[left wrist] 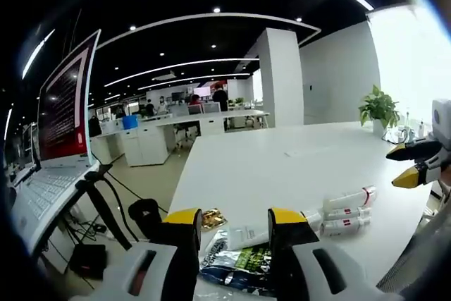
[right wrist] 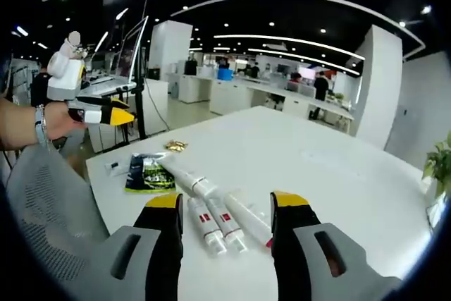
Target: Arrange the skincare products in the storage area until every visible bottle or jar stands upright without overlapping.
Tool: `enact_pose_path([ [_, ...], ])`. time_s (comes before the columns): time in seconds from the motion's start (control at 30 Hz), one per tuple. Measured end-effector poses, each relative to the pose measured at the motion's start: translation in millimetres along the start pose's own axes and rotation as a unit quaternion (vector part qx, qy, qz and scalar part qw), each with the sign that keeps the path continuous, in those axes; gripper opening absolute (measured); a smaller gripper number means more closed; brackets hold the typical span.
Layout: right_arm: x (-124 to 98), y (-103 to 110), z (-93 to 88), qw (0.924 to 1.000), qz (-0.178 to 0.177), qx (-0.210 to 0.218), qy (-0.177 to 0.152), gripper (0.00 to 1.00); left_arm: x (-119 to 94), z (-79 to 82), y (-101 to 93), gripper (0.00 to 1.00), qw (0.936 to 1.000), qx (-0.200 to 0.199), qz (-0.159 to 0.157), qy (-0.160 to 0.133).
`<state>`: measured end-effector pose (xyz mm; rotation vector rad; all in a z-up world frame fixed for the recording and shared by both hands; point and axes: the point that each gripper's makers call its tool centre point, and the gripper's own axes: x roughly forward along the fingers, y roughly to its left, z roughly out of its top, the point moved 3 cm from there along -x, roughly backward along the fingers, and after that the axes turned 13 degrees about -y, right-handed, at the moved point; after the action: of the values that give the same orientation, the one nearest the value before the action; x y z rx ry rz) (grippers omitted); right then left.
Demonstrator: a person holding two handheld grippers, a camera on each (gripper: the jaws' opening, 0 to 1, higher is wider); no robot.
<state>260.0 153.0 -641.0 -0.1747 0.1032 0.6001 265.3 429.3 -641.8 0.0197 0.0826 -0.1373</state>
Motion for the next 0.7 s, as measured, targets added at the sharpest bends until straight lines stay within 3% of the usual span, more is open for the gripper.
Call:
enact_pose_path([
  [0.2, 1, 1, -8.4, 0.9996, 0.007, -0.003, 0.027, 0.45, 0, -1.8, -5.4, 0.39, 0.9998, 0.018, -0.007, 0.008],
  [0.57, -1, -5, -12.7, 0.9993, 0.001, 0.004, 0.037, 0.45, 0, -2.7, -7.9, 0.4, 0.9991, 0.038, -0.011, 0.012],
  [0.7, -2, -8, -12.2, 0.9993, -0.006, 0.01, 0.035, 0.45, -1, -0.6, -10.6, 0.46, 0.9988, 0.046, -0.015, 0.007],
])
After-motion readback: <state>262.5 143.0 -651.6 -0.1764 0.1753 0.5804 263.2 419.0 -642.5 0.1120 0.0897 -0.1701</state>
